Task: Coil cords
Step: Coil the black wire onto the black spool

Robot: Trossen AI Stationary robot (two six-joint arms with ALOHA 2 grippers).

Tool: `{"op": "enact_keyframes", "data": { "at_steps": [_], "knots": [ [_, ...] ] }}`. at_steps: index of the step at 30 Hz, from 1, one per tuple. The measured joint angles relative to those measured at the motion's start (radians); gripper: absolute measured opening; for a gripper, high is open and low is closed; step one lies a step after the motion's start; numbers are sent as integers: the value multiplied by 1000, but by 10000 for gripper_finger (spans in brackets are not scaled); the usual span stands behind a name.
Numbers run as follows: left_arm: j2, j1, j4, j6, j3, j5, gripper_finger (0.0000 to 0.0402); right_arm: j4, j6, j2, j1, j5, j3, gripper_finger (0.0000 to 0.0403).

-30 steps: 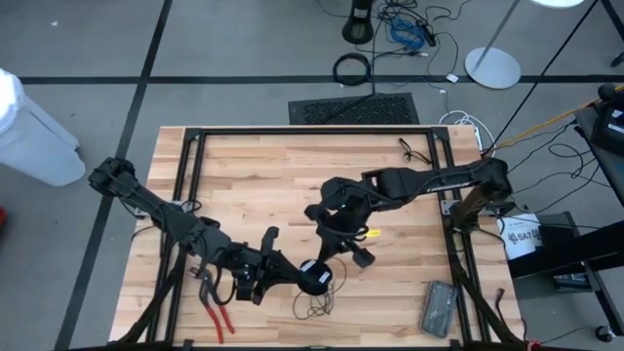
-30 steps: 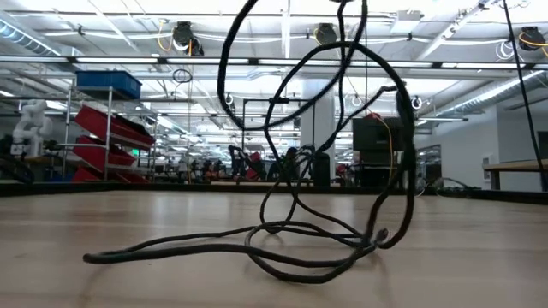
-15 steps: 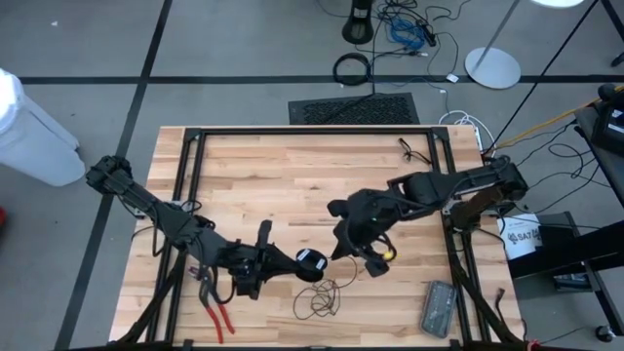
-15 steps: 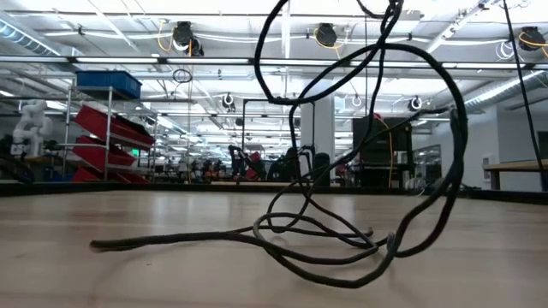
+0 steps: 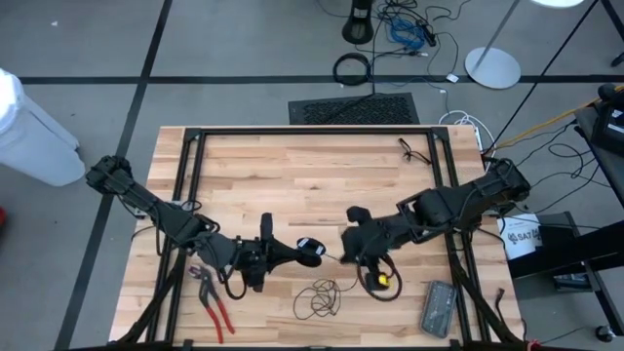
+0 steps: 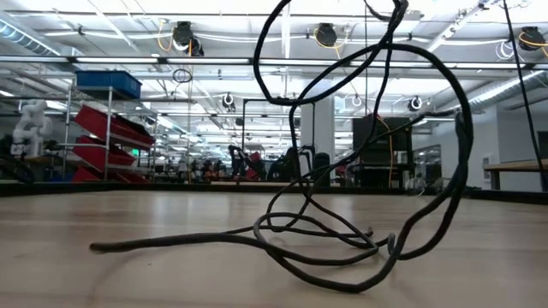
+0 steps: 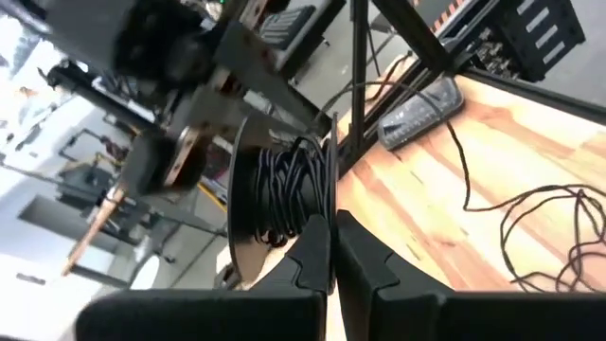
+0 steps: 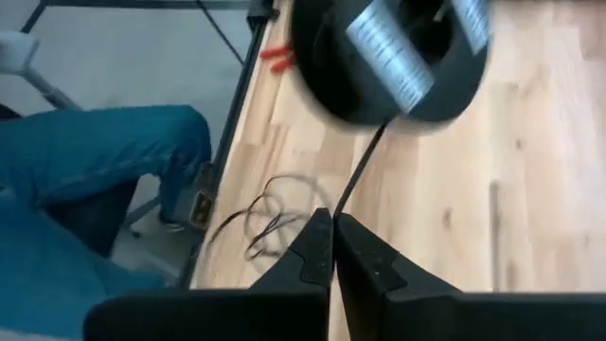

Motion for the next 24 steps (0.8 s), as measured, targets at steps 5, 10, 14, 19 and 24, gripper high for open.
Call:
{"op": "enact_keyframes", "data": {
  "at_steps": [5, 10, 14, 19, 24],
  "knots": [
    [-9, 18, -42, -91, 0, -12, 8, -100, 134, -1, 51, 22, 0, 40],
    [-20, 40, -113, -178, 0, -21, 8, -224, 306, -1, 143, 246, 0, 83],
    [-26, 55, -173, -239, 0, -20, 8, -205, 418, 10, 270, 536, -38, 104],
    [-39, 60, -240, -313, 0, -20, 8, -10, 467, 65, 379, 801, -145, 109],
    [-63, 60, -266, -389, 0, -16, 8, 247, 408, 170, 396, 874, -237, 109]
  ]
}}
